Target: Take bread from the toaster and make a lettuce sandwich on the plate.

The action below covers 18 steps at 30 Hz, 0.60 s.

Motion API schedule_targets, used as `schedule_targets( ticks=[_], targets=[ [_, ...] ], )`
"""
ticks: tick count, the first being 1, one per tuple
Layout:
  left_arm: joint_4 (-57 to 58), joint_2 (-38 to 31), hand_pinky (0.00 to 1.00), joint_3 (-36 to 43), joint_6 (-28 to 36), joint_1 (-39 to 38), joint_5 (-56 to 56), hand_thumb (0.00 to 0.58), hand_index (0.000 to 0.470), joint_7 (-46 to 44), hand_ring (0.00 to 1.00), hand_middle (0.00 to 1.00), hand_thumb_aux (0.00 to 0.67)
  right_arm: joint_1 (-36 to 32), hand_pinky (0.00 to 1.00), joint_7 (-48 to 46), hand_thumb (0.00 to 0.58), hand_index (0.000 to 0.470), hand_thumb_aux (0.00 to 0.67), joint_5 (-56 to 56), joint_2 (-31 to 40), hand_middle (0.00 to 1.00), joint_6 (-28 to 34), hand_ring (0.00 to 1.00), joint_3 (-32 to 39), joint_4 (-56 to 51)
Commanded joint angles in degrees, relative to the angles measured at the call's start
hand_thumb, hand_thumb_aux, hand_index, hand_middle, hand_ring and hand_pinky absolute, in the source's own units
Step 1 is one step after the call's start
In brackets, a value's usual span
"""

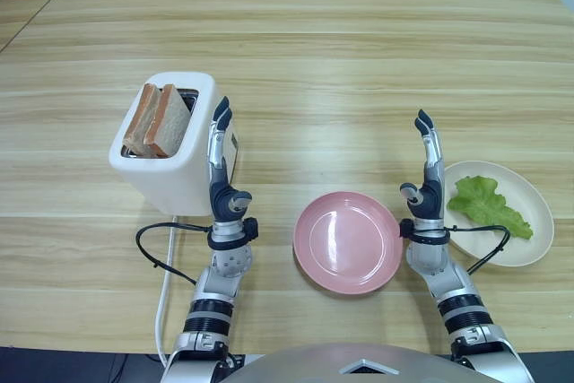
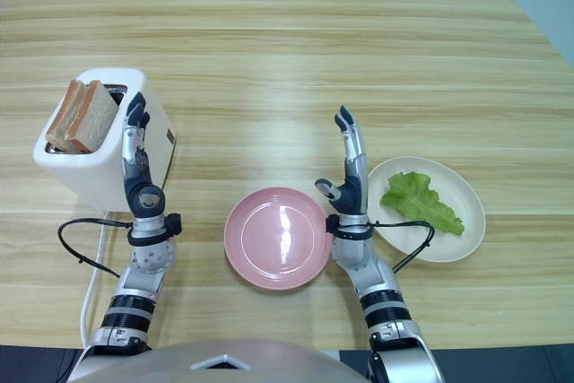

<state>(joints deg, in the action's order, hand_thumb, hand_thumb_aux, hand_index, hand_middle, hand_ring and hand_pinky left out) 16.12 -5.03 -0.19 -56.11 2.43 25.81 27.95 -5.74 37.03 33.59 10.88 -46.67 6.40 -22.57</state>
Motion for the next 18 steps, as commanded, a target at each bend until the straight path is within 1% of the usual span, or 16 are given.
schedule_targets(
  ticks=[1, 4, 8, 10, 12, 13, 14, 16, 18],
  targets=[
    [1.6, 1.7, 0.0, 2.0, 0.4, -1.1, -1.3, 0.0, 0.0, -1.6, 0.0, 0.0, 0.0, -0.4, 0.0, -1.2, 0.0, 0.0, 0.0, -0.6, -0.4, 0.0, -0.6, 0.0, 0.7, 0.0],
    [2.3, 2.3, 0.0, 3.1, 0.5, -1.5, -2.5, 0.0, 0.0, -3.2, 0.0, 0.0, 0.0, -0.1, 0.0, -2.5, 0.0, 0.0, 0.0, -1.3, -0.4, 0.0, -1.4, 0.0, 1.0, 0.2],
    [1.9, 2.1, 0.0, 2.7, 0.5, -1.5, -3.0, 0.0, 0.0, -4.1, 0.0, 0.0, 0.0, 0.2, 0.0, -3.6, 0.0, 0.0, 0.0, -1.7, -0.6, 0.0, -1.6, 0.0, 1.1, 0.4],
    [-0.3, 0.9, 0.0, 0.2, 0.3, -1.3, -0.3, 0.0, 0.0, -2.6, 0.0, 0.0, 0.0, 0.2, 0.0, -3.5, 0.0, 0.0, 0.0, -1.2, -0.4, 0.0, -1.5, 0.0, 0.9, 0.5],
    [-5.6, -2.6, 0.0, -5.7, 1.7, -0.9, 5.0, 0.0, 0.0, 0.2, 0.0, 0.0, 0.0, -0.1, 0.0, -3.3, 0.0, 0.0, 0.0, -0.3, 0.0, 0.0, -1.0, 0.0, 0.6, 0.4],
    [-8.5, -5.2, 0.0, -9.3, 3.9, -0.7, 9.2, 0.0, 0.0, 2.4, 0.0, 0.0, 0.0, -0.2, 0.0, -3.5, 0.0, 0.0, 0.0, -0.2, 0.3, 0.0, -0.9, 0.0, 0.5, 0.3],
    [-11.3, -8.9, 0.0, -14.4, 8.5, -0.5, 13.6, 0.0, 0.0, 4.4, 0.0, 0.0, 0.0, -0.2, 0.0, -3.7, 0.0, 0.0, 0.0, 0.2, 0.7, 0.0, -0.7, 0.0, 0.6, 0.3],
    [-13.5, -15.8, 0.0, -22.2, 17.6, -0.7, 19.9, 0.0, 0.0, 7.0, 0.0, 0.0, 0.0, -0.2, 0.0, -3.9, 0.0, 0.0, 0.0, 1.0, 1.3, 0.0, -0.5, 0.0, 0.9, 0.4],
    [-12.0, -22.5, 0.0, -26.0, 25.2, -2.2, 25.1, 0.0, 0.0, 7.1, 0.0, 0.0, 0.0, -0.2, 0.0, -3.5, 0.0, 0.0, 0.0, 2.2, 1.8, 0.0, -0.1, 0.0, 1.2, 0.2]
  ],
)
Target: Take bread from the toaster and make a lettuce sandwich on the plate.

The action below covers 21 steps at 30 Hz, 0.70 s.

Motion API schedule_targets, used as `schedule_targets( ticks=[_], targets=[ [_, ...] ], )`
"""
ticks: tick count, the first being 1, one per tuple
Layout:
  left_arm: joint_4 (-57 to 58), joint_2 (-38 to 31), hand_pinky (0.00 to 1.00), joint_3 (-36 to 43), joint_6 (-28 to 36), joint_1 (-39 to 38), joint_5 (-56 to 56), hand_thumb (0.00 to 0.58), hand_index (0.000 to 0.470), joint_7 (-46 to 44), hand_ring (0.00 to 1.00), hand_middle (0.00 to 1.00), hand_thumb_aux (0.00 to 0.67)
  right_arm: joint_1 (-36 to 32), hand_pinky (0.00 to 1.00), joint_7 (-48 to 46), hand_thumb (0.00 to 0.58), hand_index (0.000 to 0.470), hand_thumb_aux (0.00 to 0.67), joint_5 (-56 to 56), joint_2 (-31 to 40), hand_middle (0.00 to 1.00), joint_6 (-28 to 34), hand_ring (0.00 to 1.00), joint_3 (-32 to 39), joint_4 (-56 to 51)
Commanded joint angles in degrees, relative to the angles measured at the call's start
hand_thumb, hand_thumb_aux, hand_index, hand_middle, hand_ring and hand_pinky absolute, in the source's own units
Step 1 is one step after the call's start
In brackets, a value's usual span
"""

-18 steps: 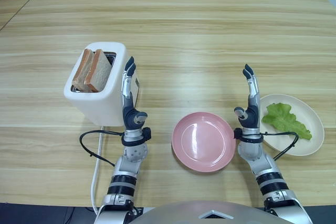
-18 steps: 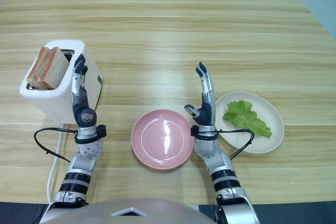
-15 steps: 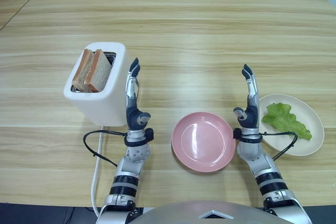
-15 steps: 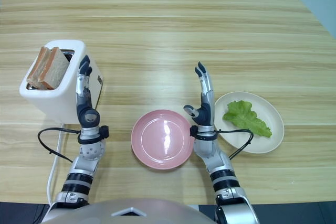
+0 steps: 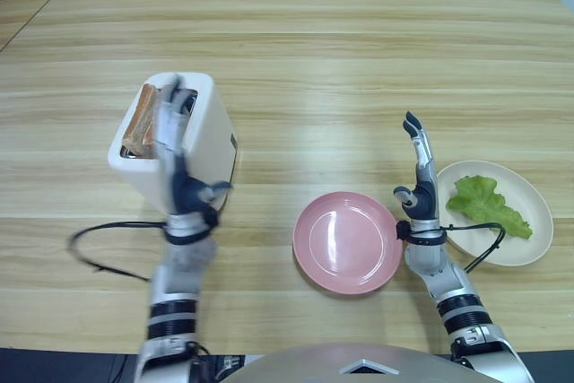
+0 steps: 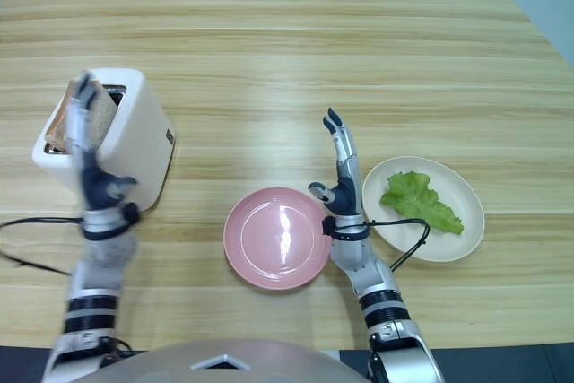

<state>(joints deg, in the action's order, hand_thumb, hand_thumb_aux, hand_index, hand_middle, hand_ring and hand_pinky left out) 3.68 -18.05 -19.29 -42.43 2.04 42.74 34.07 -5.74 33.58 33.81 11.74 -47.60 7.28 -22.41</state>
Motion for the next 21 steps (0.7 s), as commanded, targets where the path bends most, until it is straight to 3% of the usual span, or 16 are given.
schedule_targets(
  ticks=[1, 4, 8, 21],
  targets=[
    [1.5, -12.0, 0.0, -7.7, 14.7, -2.8, 9.5, 0.0, 0.0, -0.3, 0.0, 0.0, 0.0, -0.4, 0.0, 0.2, 0.0, 0.0, 0.0, 2.5, 1.1, 0.0, 0.9, 0.0, 0.4, -0.3],
    [3.8, -16.8, 0.0, -7.9, 21.6, -5.0, 9.1, 0.0, 0.0, -5.6, 0.0, 0.0, 0.0, -0.8, 0.0, 0.6, 0.0, 0.0, 0.0, 3.5, 1.4, 0.0, 1.2, 0.0, 0.7, -0.8],
    [7.2, -20.9, 0.0, -5.6, 26.3, -5.2, 7.2, 0.0, 0.0, -11.1, 0.0, 0.0, 0.0, -1.5, 0.0, 0.6, 0.0, 0.0, 0.0, 4.6, 2.1, 0.0, 1.4, 0.0, 1.3, -1.4],
    [12.1, -28.2, 0.0, 4.0, 27.5, -1.0, 2.5, 0.0, 0.0, -17.0, 0.0, 0.0, 0.0, -2.7, 0.0, 2.7, 0.0, 0.0, 0.0, 5.9, 2.7, 0.0, 2.0, 0.0, 2.1, -3.0]
  ],
)
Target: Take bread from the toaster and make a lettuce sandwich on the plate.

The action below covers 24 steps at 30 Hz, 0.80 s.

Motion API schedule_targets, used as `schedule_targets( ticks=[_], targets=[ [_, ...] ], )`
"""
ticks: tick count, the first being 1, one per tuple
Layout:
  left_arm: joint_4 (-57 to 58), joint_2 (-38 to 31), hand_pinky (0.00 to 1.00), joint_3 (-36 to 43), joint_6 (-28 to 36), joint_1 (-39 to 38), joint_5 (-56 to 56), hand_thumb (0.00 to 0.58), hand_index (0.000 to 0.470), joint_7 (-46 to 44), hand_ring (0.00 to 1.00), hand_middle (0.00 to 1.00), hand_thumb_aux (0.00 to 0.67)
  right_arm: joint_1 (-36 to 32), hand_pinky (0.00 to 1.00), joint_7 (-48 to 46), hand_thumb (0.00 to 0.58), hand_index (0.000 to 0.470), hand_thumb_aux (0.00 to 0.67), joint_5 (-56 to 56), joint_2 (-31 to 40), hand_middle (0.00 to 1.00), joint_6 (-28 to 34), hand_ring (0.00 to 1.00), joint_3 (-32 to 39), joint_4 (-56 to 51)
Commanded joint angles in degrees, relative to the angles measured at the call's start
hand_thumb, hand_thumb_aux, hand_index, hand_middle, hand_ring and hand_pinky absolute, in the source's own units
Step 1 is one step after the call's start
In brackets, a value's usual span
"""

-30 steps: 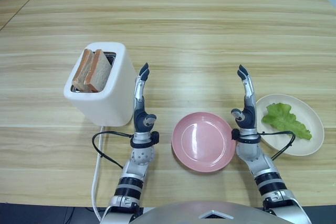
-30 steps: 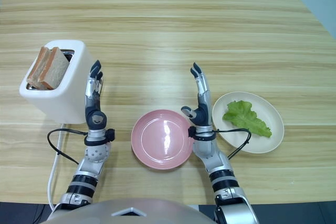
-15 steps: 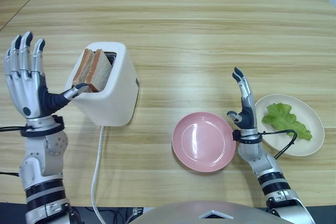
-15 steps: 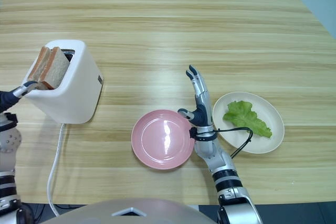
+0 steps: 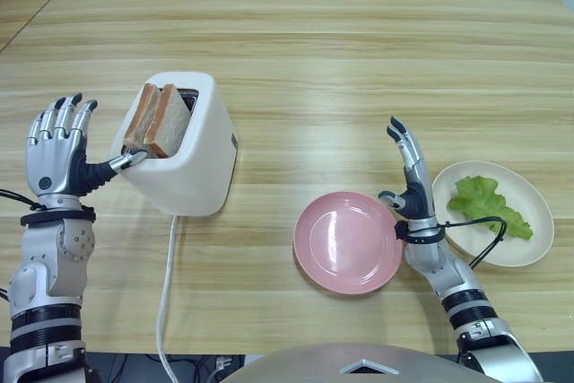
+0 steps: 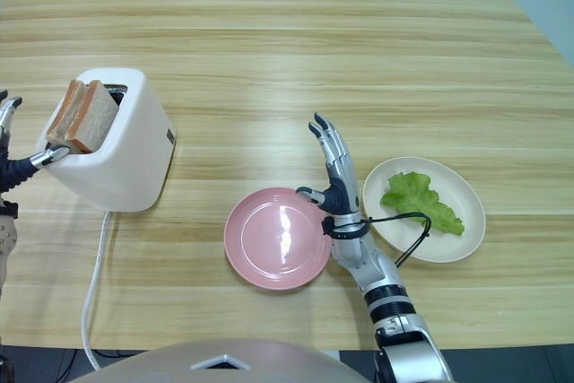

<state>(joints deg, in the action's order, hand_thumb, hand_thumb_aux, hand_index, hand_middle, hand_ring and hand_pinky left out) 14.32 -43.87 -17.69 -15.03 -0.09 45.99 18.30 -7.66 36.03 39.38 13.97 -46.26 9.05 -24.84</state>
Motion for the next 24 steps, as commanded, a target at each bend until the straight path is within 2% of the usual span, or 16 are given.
schedule_targets(
  ticks=[1, 7, 8, 9, 10, 11, 12, 20, 21, 22, 23, 24],
  targets=[
    [1.6, -2.9, 0.0, 2.9, 0.3, 1.5, -0.7, 0.0, 0.0, -1.5, 0.0, 0.0, 0.0, -0.7, 0.0, 0.4, 0.0, 0.0, 0.0, 0.3, 0.5, 0.0, 0.7, 0.0, 0.4, -0.5],
    [3.0, -5.5, 0.0, 6.6, -0.8, 3.2, -1.2, 0.0, 0.0, -2.6, 0.0, 0.0, 0.0, -0.5, 0.0, 1.0, 0.0, 0.0, 0.0, 0.4, 0.4, 0.0, 0.8, 0.0, 0.6, -0.6],
    [3.0, -5.7, 0.0, 7.5, -1.2, 3.4, -1.3, 0.261, 0.122, -2.8, 0.0, 0.0, 0.173, -0.5, 0.0, 1.1, 0.0, 0.0, 0.0, 0.3, 0.4, 0.0, 0.9, 0.0, 0.7, -0.6],
    [2.8, -5.9, 0.0, 8.3, -1.8, 3.5, -1.5, 0.462, 0.258, -3.1, 0.0, 0.0, 0.368, -0.5, 0.0, 1.2, 0.0, 0.0, 0.0, 0.3, 0.4, 0.0, 0.9, 0.0, 0.8, -0.7],
    [2.7, -6.1, 0.0, 8.9, -2.3, 3.3, -1.9, 0.5, 0.295, -3.5, 0.0, 0.0, 0.42, -0.5, 0.0, 1.3, 0.0, 0.0, 0.0, 0.3, 0.4, 0.0, 0.9, 0.0, 0.8, -0.7],
    [2.5, -6.5, 0.0, 9.1, -2.9, 2.7, -2.4, 0.573, 0.42, -3.8, 0.0, 0.0, 0.599, -0.4, 0.0, 1.4, 0.0, 0.0, 0.0, 0.3, 0.5, 0.0, 0.9, 0.0, 0.8, -0.7],
    [2.4, -6.8, 0.0, 9.2, -3.5, 1.9, -2.8, 0.58, 0.47, -3.8, 0.0, 0.0, 0.67, -0.3, 0.0, 1.4, 0.0, 0.0, 0.0, 0.2, 0.6, 0.0, 0.9, 0.0, 0.9, -0.7],
    [-0.8, -6.2, 0.0, 11.7, -8.1, 0.2, -5.9, 0.58, 0.47, -3.9, 0.0, 0.0, 0.67, 0.2, 0.0, 1.5, 0.0, 0.0, 0.0, 0.2, 0.7, 0.0, 1.2, 0.0, 1.1, -0.3],
    [-1.0, -6.0, 0.03, 11.5, -8.1, 0.4, -6.3, 0.58, 0.47, -3.2, 0.03, 0.03, 0.67, 0.2, 0.0, 1.5, 0.0, 0.0, 0.0, 0.1, 0.7, 0.0, 1.2, 0.0, 1.1, -0.4],
    [-1.2, -5.6, 0.15, 11.0, -7.5, 0.7, -6.3, 0.58, 0.47, -1.9, 0.15, 0.15, 0.67, 0.3, 0.0, 1.6, 0.0, 0.0, 0.0, 0.0, 0.8, 0.0, 1.2, 0.0, 1.1, -0.5],
    [-1.3, -5.2, 0.33, 10.3, -6.8, 1.0, -6.2, 0.58, 0.47, -0.4, 0.33, 0.33, 0.67, 0.3, 0.0, 1.7, 0.0, 0.0, 0.0, -0.1, 0.8, 0.0, 1.4, 0.0, 1.0, -0.6],
    [-1.1, -4.7, 0.66, 9.6, -5.7, 1.7, -5.6, 0.58, 0.47, 1.7, 0.66, 0.66, 0.67, 0.3, 0.0, 1.8, 0.0, 0.0, 0.0, -0.1, 0.7, 0.0, 1.5, 0.0, 0.9, -0.7]
  ],
)
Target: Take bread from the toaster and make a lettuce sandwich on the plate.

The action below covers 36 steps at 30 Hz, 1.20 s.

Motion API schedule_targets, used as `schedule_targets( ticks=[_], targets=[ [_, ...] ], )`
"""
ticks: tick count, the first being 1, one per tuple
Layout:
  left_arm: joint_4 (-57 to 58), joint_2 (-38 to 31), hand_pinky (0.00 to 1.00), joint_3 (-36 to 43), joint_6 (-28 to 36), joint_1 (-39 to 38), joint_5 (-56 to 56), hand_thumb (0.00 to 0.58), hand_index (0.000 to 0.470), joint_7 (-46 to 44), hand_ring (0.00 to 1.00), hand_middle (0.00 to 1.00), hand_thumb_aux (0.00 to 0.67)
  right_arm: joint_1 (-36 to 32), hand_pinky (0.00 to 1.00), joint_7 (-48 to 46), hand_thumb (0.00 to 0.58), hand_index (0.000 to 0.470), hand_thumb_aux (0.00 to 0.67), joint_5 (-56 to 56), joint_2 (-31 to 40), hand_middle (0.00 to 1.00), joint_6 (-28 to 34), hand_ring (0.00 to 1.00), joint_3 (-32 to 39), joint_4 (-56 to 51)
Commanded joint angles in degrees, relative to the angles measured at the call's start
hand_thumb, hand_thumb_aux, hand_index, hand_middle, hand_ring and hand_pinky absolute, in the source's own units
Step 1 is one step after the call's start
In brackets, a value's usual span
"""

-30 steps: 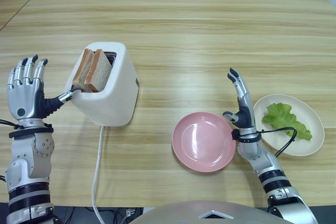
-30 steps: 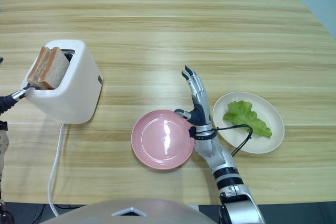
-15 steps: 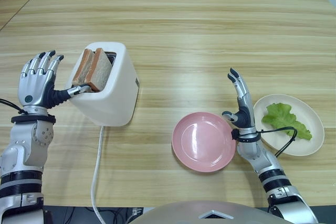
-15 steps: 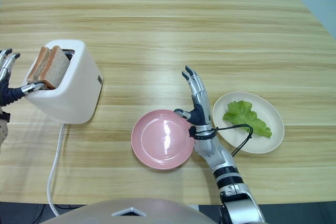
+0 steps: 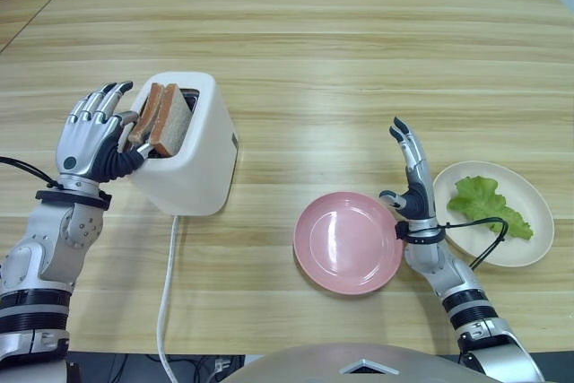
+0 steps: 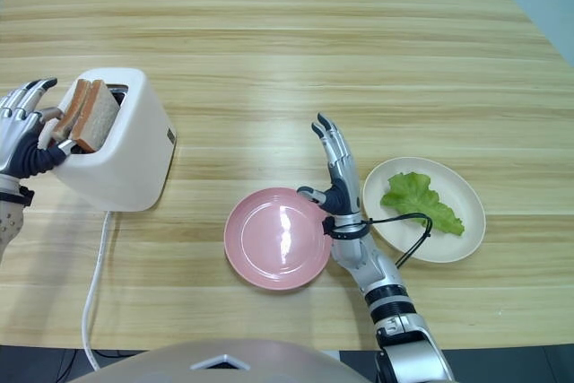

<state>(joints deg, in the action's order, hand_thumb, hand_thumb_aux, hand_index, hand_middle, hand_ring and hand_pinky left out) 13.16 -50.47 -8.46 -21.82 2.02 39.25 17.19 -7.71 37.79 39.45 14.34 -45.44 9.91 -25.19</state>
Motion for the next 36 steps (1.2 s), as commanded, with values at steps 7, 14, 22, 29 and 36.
schedule_targets(
  ticks=[7, 14, 22, 29, 36],
  targets=[
    [1.4, 7.9, 1.0, -5.1, 7.0, 7.6, 1.8, 0.58, 0.47, 22.6, 1.0, 1.0, 0.67, 0.1, 0.0, 1.8, 0.0, 0.0, 0.0, -0.3, -0.5, 0.0, 1.6, 0.0, -0.3, -1.6],
    [-5.4, 17.6, 1.0, -5.4, -5.0, 11.0, -6.8, 0.58, 0.47, 32.6, 1.0, 1.0, 0.67, 0.2, 0.0, 4.5, 0.0, 0.0, 0.0, -1.0, -0.4, 0.0, 2.3, 0.0, -1.8, -2.2],
    [-13.8, 26.1, 1.0, 23.2, -20.9, -1.3, -26.0, 0.58, 0.47, 0.6, 1.0, 1.0, 0.67, 1.4, 0.0, 5.7, 0.0, 0.0, 0.0, -2.0, 2.4, 0.0, 2.7, 0.0, -6.1, 2.9],
    [-9.0, 33.3, 1.0, 32.0, -19.0, -5.2, -27.3, 0.58, 0.47, -11.2, 1.0, 1.0, 0.67, 3.4, 0.0, 4.5, 0.0, 0.0, 0.0, -1.6, 7.8, 0.0, 5.3, 0.0, -12.0, 9.1],
    [-3.7, 32.4, 1.0, 30.3, -16.8, -6.1, -11.6, 0.58, 0.47, -8.2, 1.0, 1.0, 0.67, 6.9, 0.0, 7.7, 0.0, 0.0, 0.0, 2.5, 14.9, 0.0, 9.7, 0.0, -17.1, 7.8]
  ],
)
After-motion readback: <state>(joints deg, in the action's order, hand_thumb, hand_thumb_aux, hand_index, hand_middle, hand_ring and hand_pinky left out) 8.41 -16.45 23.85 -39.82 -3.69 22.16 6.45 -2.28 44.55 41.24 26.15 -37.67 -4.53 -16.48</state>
